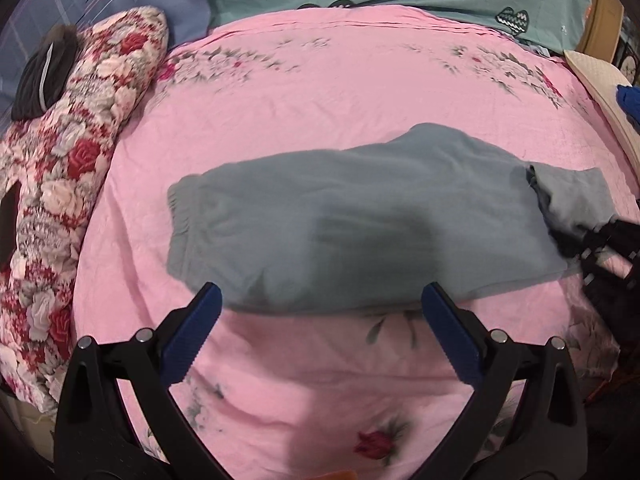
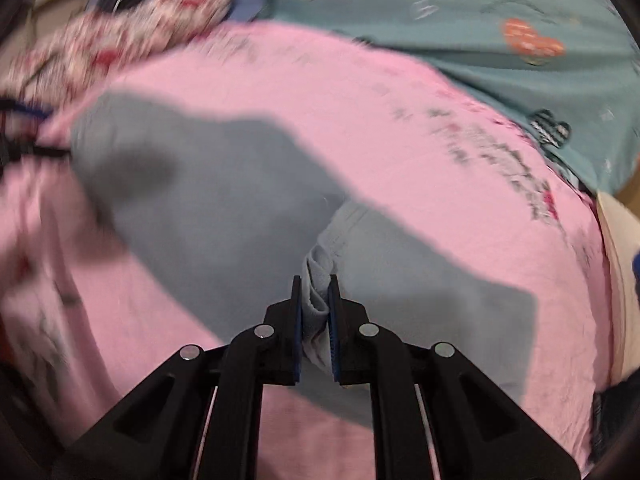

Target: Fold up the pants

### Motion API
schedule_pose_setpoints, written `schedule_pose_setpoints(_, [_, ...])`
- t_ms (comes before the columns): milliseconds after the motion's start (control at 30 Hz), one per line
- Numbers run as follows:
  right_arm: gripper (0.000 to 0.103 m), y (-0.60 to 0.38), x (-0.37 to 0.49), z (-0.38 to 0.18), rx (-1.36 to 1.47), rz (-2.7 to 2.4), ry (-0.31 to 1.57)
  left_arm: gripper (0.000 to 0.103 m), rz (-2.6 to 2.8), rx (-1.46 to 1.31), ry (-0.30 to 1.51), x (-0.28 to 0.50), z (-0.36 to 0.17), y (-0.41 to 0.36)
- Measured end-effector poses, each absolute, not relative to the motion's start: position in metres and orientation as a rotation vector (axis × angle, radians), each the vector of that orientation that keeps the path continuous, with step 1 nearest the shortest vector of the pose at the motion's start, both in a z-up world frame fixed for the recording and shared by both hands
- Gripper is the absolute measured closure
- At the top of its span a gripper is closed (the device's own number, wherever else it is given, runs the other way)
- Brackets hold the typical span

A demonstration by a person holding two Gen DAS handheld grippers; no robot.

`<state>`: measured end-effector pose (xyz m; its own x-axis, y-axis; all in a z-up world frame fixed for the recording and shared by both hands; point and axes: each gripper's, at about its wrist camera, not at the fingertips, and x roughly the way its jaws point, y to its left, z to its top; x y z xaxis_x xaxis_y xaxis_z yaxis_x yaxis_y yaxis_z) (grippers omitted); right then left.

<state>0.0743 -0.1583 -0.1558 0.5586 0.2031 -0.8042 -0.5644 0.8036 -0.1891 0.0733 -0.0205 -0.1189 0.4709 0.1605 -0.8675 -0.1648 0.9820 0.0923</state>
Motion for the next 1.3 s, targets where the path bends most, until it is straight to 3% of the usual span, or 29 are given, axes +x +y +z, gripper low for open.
schedule_pose_setpoints(267, [0.093,-0.154,0.065,-0.102,-0.467,0.437,0.724,0.002,0.224,-0.057,1.073,0.058,-0.128,-0.004])
schedule_pose_setpoints(367, [0.093,-0.138,0.065,-0.112,-0.47,0.498,0.767,0.002,0.223,-0.063,1.072,0.055,-0.13,-0.002])
schedule_pose_setpoints(433, [0.085,-0.123,0.068,-0.15,-0.538,0.543,0.9,0.002,0.229,-0.07,1.077,0.054,-0.131,0.0])
schedule_pose_setpoints(500, [0.07,-0.118,0.057,-0.151,-0.603,0.516,0.821,0.002,0.242,-0.077,1.072,0.051,-0.13,0.006])
schedule_pose_setpoints(567, [0.06,-0.119,0.056,-0.136,-0.607,0.515,0.861,0.002,0.269,-0.089,1.053,0.045,-0.125,0.017])
schedule_pose_setpoints(733, [0.058,-0.147,0.06,-0.093,-0.302,0.569,0.916,0.002,0.339,-0.232,1.029,0.039,-0.122,0.068])
schedule_pose_setpoints(967, [0.058,-0.182,0.089,-0.091,0.095,0.531,1.04,0.004,0.231,-0.545,1.036,0.059,-0.141,0.137])
schedule_pose_setpoints(1300, [0.058,-0.102,0.079,-0.087,-0.095,0.614,1.036,0.006,0.061,-0.5,1.068,0.112,-0.159,0.143])
